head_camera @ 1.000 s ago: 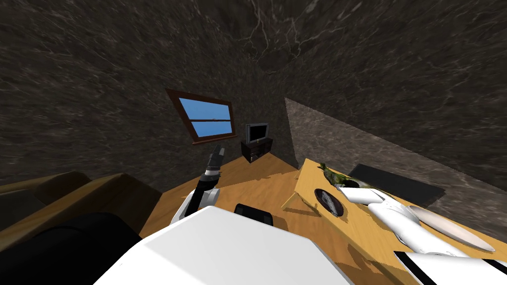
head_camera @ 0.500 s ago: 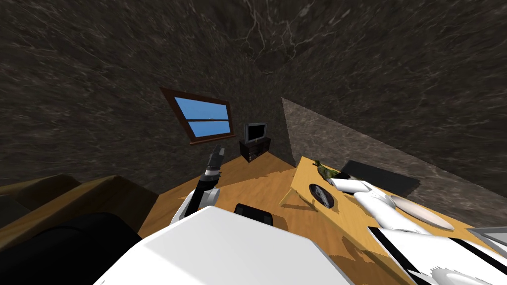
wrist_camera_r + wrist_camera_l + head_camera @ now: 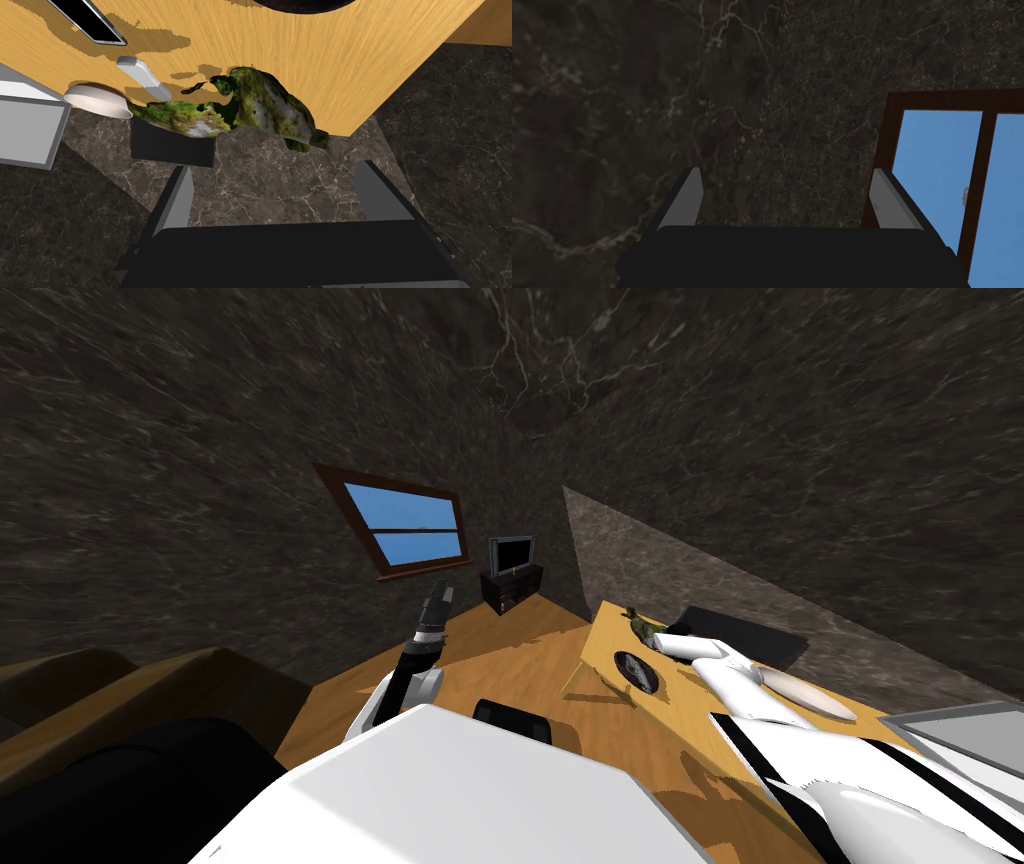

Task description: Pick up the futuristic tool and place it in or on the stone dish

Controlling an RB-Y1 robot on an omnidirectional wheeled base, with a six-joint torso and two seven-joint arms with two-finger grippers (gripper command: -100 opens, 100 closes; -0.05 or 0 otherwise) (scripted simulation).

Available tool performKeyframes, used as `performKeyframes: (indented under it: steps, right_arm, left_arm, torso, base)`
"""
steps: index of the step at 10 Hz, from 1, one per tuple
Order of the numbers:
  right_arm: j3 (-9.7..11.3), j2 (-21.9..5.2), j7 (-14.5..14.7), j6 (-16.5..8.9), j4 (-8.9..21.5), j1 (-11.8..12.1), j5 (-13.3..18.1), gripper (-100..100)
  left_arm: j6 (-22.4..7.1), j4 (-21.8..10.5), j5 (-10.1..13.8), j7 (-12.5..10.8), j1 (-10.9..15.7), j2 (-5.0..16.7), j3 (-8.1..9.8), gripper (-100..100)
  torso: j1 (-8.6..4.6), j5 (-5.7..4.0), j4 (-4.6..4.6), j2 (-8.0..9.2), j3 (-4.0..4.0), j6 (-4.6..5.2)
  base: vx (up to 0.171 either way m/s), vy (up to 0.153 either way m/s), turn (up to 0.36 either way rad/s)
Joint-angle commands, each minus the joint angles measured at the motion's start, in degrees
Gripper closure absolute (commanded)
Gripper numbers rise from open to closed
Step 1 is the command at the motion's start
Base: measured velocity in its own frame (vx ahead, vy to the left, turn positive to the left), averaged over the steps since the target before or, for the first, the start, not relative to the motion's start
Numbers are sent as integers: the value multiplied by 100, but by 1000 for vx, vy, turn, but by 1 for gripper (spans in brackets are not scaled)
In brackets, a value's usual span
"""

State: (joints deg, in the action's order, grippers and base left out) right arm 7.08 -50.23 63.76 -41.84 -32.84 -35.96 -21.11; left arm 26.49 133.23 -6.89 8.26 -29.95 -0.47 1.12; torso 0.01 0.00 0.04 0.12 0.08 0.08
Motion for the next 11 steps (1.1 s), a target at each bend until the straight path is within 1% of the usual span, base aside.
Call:
performKeyframes:
  steps: [1,2,3,4,5,7,8,9,11]
  right_arm:
    - [-64,-1,122,-286,-90,7,7,-100]
    - [-64,-1,122,-344,-90,7,7,-100]
    - [-348,282,381,-590,4,-256,138,-100]
    - [-501,387,541,-752,4,-474,138,-100]
    - [-695,387,657,-990,4,-520,138,-100]
    - [-700,387,963,-990,4,-540,138,-100]
    - [-696,375,859,-997,-18,-520,129,-100]
    - [-697,377,890,-1000,-19,-522,131,0]
    - [-697,377,887,-1000,-19,-522,131,0]
  left_arm:
    - [0,0,0,0,0,0,0,0]
    - [0,0,0,0,0,0,0,0]
    - [0,0,0,0,0,0,0,0]
    - [0,0,0,0,0,0,1,0]
    - [0,0,0,0,1,0,0,0]
    - [0,0,0,0,0,0,0,0]
    - [0,0,0,0,0,0,0,0]
    - [0,0,0,0,0,0,0,0]
    - [0,0,0,0,0,0,0,0]
  torso:
    - [0,0,0,0,0,0]
    - [4,1,-2,-8,-5,0]
    - [5,1,-3,-12,-7,0]
    - [-15,-3,0,7,2,4]
    - [-17,-5,3,18,10,1]
    - [2,0,0,0,0,-1]
    - [6,1,-3,-8,-5,0]
    - [6,1,-3,-10,-7,0]
    - [4,1,-3,-10,-7,0]
  base:
    - [0,0,0]
    - [8,5,-2]
    - [-66,-63,-206]
    - [-91,-65,-114]
    - [-54,-26,11]
    - [-6,0,8]
    - [0,0,0]
    - [0,0,0]
    - [0,0,0]
